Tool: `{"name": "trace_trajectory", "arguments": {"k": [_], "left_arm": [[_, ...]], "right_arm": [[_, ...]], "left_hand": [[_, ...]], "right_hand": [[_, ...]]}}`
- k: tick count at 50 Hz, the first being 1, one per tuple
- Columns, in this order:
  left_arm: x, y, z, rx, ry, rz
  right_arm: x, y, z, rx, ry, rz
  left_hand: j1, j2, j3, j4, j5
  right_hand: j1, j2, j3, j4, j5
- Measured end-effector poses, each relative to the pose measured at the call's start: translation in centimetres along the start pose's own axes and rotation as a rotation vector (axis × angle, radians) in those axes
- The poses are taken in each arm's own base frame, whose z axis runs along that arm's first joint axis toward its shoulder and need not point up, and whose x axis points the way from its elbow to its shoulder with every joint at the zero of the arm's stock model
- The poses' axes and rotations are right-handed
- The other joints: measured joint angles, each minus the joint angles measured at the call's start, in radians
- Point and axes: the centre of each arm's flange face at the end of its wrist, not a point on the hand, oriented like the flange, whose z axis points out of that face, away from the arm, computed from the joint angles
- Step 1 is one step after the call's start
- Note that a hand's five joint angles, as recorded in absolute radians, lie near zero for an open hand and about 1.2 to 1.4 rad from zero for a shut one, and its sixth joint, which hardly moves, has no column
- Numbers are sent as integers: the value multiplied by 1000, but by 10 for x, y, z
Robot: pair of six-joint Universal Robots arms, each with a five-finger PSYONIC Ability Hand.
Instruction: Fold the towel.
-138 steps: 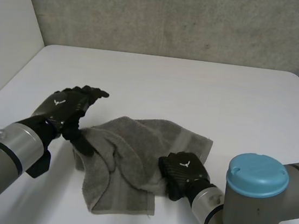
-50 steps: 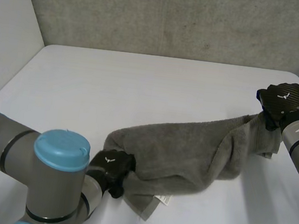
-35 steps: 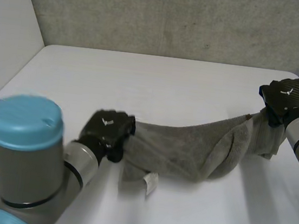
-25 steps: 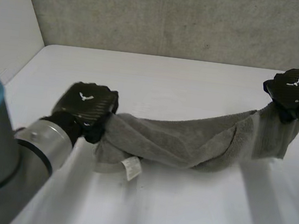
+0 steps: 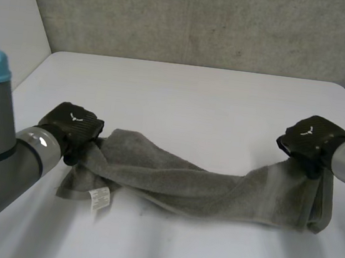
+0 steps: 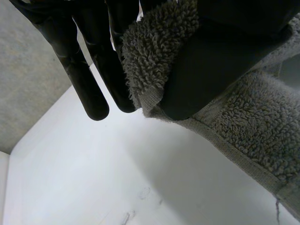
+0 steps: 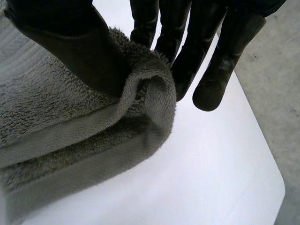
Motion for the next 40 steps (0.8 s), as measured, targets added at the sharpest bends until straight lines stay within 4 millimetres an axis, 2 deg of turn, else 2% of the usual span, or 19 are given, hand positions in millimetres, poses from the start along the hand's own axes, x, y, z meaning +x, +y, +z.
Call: {"name": "trace_trajectory", "arguments": {"k": [3,5,7,9,11,14,17,19,22,25,31,33,34,36,40], "left_arm": [[-5,-9,15,31,-13,-3],[-13,-24,27,85,-41,-6],[-30,-54,39,200,-106,-12],[-40,-72,43,274,-148,-17],[-58,-102,43,398,-225,-28],[-77,-132,35,532,-319,-41],[-91,-150,23,632,-401,-55],[-96,-155,17,670,-438,-62],[-92,-145,17,649,-442,-60],[-82,-125,20,579,-410,-49],[-47,-66,24,365,-282,12],[-29,-38,23,276,-210,59],[-24,-31,22,255,-191,71],[-5,-5,19,178,-113,126],[16,24,13,105,-26,189]], "right_arm": [[7,-13,16,52,41,13],[16,-27,27,110,96,36],[40,-53,36,229,212,93],[54,-67,38,303,275,131],[78,-90,34,433,374,200],[102,-111,22,576,460,276],[116,-124,7,681,504,332],[121,-128,-1,718,512,355],[117,-126,-6,699,479,363],[102,-116,-2,618,407,339],[53,-79,14,349,176,224],[32,-60,21,236,79,166],[26,-54,23,206,53,151],[10,-36,31,121,-27,115],[-6,-14,43,37,-105,99]], "left_hand": [[0,0,1,0,0],[0,0,1,0,0],[0,0,1,0,0],[0,0,1,0,0],[1,0,1,0,0],[1,1,1,0,0],[1,1,1,0,0],[1,1,1,0,0],[1,2,1,0,0],[1,2,1,0,0],[1,3,1,0,0],[1,3,1,0,0],[1,3,1,0,0],[1,4,2,0,0],[1,4,2,0,0]], "right_hand": [[0,0,0,0,0],[0,0,0,0,0],[0,0,0,0,0],[0,0,0,0,0],[0,0,0,0,0],[0,0,6,0,0],[0,0,11,0,0],[0,0,15,0,0],[0,0,15,0,4],[0,1,15,0,6],[0,4,15,0,6],[0,4,15,0,6],[0,4,15,0,6],[1,4,15,0,6],[1,4,15,0,6]]}}
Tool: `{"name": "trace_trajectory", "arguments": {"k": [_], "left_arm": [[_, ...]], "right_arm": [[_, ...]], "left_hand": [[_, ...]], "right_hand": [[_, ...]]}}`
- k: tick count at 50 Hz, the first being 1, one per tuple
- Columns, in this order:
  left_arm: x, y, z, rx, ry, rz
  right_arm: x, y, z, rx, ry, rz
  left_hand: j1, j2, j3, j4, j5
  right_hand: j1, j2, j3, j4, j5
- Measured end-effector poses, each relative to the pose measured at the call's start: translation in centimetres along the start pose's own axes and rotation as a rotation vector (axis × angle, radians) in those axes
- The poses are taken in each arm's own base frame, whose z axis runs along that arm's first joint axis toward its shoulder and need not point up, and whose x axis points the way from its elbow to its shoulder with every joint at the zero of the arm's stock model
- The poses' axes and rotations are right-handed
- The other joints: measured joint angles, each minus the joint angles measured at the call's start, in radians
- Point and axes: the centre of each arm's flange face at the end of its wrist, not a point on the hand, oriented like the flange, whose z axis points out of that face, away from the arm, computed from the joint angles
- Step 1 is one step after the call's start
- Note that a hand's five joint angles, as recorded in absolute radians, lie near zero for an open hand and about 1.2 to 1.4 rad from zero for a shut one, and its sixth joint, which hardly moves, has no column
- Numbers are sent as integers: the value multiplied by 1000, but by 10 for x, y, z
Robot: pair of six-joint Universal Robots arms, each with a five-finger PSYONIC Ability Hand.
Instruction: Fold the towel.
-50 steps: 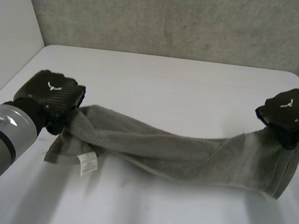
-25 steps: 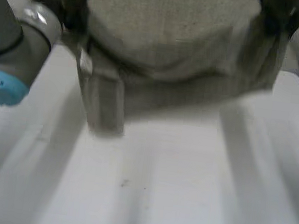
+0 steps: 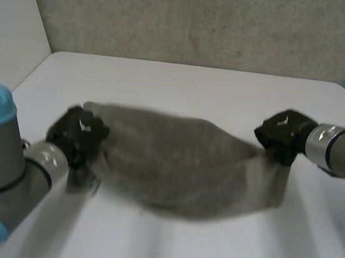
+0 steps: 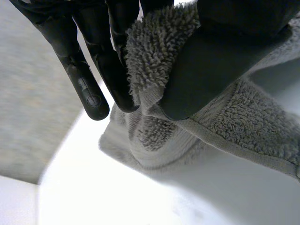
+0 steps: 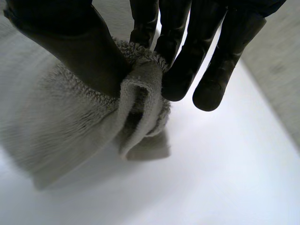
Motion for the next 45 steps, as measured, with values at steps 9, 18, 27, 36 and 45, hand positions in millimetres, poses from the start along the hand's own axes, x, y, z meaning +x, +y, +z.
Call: {"name": "trace_trajectory", "arguments": {"k": [9,18,27,36,45], "left_arm": [[17,14,1,-18,43,26],[15,11,2,4,30,-75],[23,11,-4,1,60,-178],[29,10,-8,3,81,-257],[36,1,-8,36,105,-336]], "right_arm": [[-9,25,22,-67,-49,29],[13,30,31,-29,78,80],[28,35,34,-12,153,122],[31,40,35,-16,161,130],[30,43,35,-18,166,136]], "left_hand": [[0,-4,-6,-7,0],[-387,-412,-413,-415,-403],[-650,-676,-677,-679,-667],[-680,-707,-706,-710,-701],[-676,-696,-699,-700,-684]], "right_hand": [[0,0,1,0,0],[0,0,4,0,0],[0,0,4,0,0],[0,0,4,0,0],[0,0,4,0,0]]}}
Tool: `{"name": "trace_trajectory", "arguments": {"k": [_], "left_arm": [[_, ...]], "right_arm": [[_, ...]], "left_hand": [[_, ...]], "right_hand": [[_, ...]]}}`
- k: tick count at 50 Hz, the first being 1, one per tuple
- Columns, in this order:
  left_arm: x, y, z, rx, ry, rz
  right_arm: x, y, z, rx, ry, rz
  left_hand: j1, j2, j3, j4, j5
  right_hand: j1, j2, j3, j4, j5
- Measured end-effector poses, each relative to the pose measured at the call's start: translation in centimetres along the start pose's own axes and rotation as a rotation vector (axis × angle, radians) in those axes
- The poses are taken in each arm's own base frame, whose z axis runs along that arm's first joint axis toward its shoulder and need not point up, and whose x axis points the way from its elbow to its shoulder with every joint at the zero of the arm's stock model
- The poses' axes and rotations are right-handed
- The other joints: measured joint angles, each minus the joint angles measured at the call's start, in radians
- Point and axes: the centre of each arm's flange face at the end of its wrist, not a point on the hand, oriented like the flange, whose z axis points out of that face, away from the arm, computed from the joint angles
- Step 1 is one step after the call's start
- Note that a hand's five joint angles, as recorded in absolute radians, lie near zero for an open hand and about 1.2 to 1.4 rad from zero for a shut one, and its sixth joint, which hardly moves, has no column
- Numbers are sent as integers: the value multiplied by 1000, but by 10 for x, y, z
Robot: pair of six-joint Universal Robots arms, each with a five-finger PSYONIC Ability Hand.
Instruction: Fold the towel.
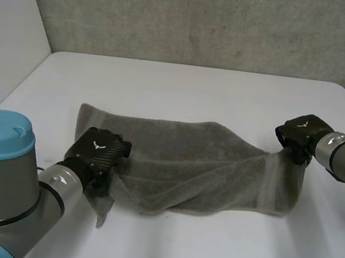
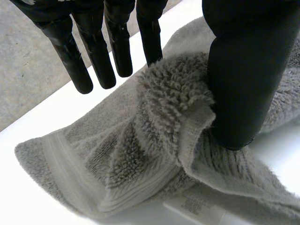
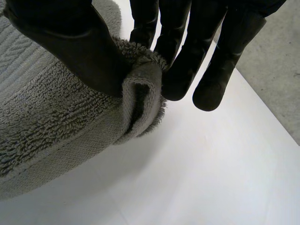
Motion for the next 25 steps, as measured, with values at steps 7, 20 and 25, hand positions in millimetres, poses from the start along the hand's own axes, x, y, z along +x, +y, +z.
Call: {"name": "trace_trajectory", "arguments": {"k": [7,20,25], "left_arm": [[3,6,10,14,-2,-9],[-1,6,20,62,-64,-5],[-5,6,21,67,-98,-6]], "right_arm": [[17,-2,-1,28,56,50],[60,1,-2,44,202,120],[61,4,-1,32,215,117]], "left_hand": [[82,80,81,79,77],[204,202,203,202,198],[273,271,269,269,262]], "right_hand": [[0,0,0,0,0],[0,0,0,0,0],[0,0,0,0,0]]}}
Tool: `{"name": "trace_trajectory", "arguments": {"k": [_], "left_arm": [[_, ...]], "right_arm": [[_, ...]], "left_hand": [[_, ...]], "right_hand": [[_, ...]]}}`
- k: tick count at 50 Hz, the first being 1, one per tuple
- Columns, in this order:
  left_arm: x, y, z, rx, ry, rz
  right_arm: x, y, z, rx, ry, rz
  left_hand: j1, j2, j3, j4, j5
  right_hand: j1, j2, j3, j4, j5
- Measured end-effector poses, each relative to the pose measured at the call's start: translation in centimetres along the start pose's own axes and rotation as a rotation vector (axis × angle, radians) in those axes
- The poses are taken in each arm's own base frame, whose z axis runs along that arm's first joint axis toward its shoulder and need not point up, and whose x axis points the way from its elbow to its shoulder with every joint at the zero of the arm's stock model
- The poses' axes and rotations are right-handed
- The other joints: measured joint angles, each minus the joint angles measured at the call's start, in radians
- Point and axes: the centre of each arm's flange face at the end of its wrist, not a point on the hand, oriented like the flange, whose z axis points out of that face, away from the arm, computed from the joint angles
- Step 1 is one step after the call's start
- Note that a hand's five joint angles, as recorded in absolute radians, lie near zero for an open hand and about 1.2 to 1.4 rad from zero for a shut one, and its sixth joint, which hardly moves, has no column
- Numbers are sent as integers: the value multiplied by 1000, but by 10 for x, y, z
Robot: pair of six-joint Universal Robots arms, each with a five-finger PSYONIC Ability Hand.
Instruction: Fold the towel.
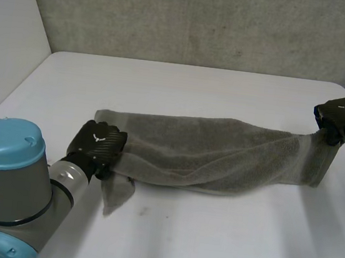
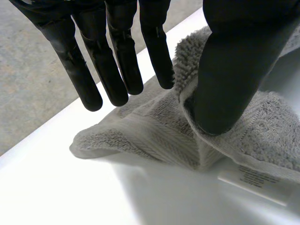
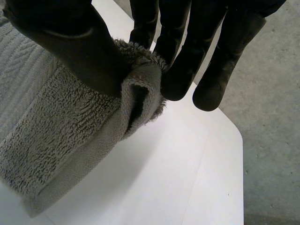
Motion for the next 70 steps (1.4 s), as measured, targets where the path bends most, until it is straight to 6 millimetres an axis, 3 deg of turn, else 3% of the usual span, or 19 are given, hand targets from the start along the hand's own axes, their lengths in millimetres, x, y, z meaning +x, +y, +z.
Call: {"name": "trace_trajectory", "arguments": {"k": [11,21,30,32,37,42,46,52,59,64,70], "left_arm": [[1,0,-1,1,-16,-18],[12,-2,-5,6,32,-129],[18,4,-2,-14,75,-200],[19,5,-2,-19,78,-209],[20,7,0,-40,83,-264],[18,4,0,-59,84,-321],[11,-7,-3,-74,76,-358],[-21,-48,-17,-30,23,-359],[-66,-95,-47,35,-79,-174],[-79,-101,-60,4,-111,9],[-77,-84,-62,-93,-87,189]], "right_arm": [[-9,5,-2,-19,-21,-4],[-16,11,-5,-38,-42,-3],[-17,13,-5,-45,-46,-3],[-17,14,-5,-45,-46,-4],[-18,14,-4,-45,-46,-5],[-16,12,-6,-40,-41,-7],[-9,-1,-12,-6,-17,-15],[11,-34,-39,75,42,-52],[16,-52,-76,42,16,-155],[9,-47,-91,-42,-60,-216],[-6,-33,-98,-134,-165,-273]], "left_hand": [[129,130,132,133,133],[-11,-14,-10,-11,-5],[-15,-14,-13,-13,-8],[18,16,19,19,22],[337,351,352,353,348],[383,410,411,410,400],[393,424,425,425,413],[398,427,428,430,417],[407,428,428,430,422],[408,428,428,430,427],[412,428,428,430,427]], "right_hand": [[0,0,0,0,0],[0,0,0,0,0],[0,0,0,0,0],[0,0,0,0,0],[0,0,1,0,0],[0,0,1,0,0],[0,0,1,0,0],[0,0,1,0,0],[0,0,1,0,0],[0,0,1,0,0],[0,0,1,0,0]]}}
